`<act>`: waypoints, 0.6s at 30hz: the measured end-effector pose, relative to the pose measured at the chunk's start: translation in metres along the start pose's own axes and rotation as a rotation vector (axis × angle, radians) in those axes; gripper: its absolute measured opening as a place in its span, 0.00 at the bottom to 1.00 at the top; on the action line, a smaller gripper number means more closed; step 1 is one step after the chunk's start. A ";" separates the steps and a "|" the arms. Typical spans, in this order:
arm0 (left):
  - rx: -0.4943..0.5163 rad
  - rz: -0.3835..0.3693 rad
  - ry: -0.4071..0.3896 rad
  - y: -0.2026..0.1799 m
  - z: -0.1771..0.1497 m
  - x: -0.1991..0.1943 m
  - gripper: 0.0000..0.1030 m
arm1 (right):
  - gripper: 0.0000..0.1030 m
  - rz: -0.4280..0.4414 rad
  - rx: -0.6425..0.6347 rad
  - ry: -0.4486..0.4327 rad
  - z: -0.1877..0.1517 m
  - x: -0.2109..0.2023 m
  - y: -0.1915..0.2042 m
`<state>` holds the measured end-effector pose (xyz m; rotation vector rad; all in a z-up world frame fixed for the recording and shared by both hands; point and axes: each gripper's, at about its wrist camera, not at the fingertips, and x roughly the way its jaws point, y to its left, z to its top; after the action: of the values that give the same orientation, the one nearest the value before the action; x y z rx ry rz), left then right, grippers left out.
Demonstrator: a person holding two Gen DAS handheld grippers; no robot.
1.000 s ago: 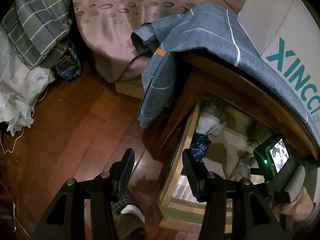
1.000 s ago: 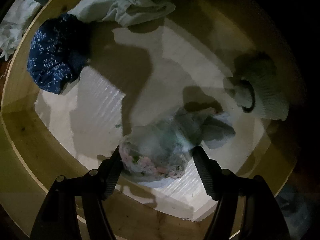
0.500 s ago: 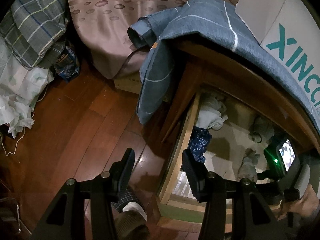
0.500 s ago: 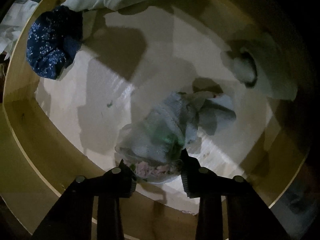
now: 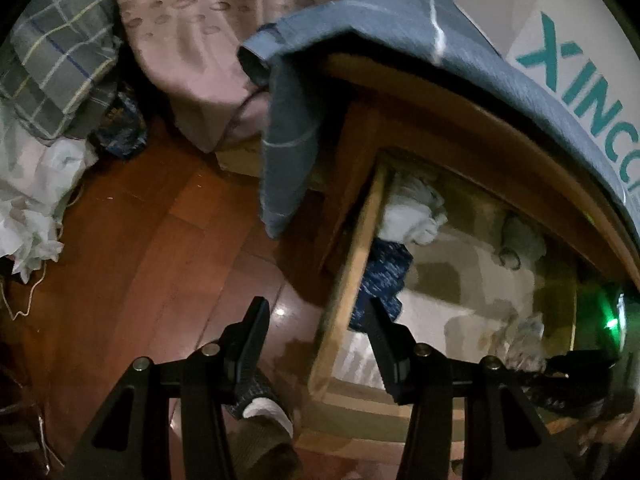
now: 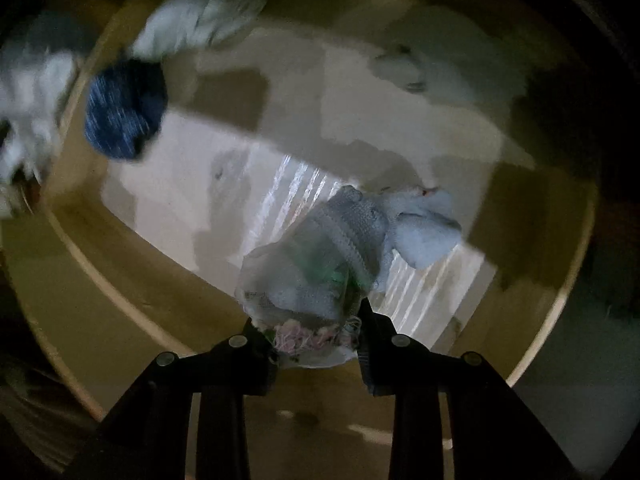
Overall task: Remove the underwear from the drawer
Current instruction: 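Grasp and lift the white mesh bag with pink trim using the right tool, then reach the left tool to the navy floral underwear while the right tool holds the mesh bag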
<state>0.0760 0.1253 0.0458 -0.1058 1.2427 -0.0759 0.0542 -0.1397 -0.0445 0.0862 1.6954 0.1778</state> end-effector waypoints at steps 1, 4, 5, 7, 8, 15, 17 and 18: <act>0.006 -0.009 0.008 -0.001 0.000 0.001 0.49 | 0.28 0.013 0.033 -0.037 -0.006 -0.008 -0.004; 0.049 -0.041 0.027 -0.009 -0.004 0.004 0.49 | 0.28 0.074 0.122 -0.131 -0.021 -0.027 -0.015; 0.061 -0.051 0.031 -0.012 -0.004 0.005 0.49 | 0.28 0.078 0.143 -0.155 -0.024 -0.032 -0.018; 0.089 -0.068 0.035 -0.019 -0.006 0.005 0.49 | 0.28 0.093 0.196 -0.220 -0.034 -0.045 -0.017; 0.109 -0.078 0.038 -0.023 -0.007 0.005 0.49 | 0.28 0.096 0.216 -0.244 -0.038 -0.047 -0.018; 0.323 -0.130 0.079 -0.059 -0.016 0.011 0.49 | 0.28 0.139 0.285 -0.309 -0.050 -0.047 -0.037; 0.434 -0.124 0.086 -0.071 -0.017 0.015 0.49 | 0.28 0.145 0.289 -0.309 -0.051 -0.046 -0.038; 0.494 -0.111 0.086 -0.077 -0.017 0.018 0.49 | 0.28 0.154 0.287 -0.310 -0.051 -0.046 -0.038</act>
<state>0.0655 0.0463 0.0327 0.2602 1.2701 -0.4835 0.0117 -0.1880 0.0005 0.4377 1.3948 0.0309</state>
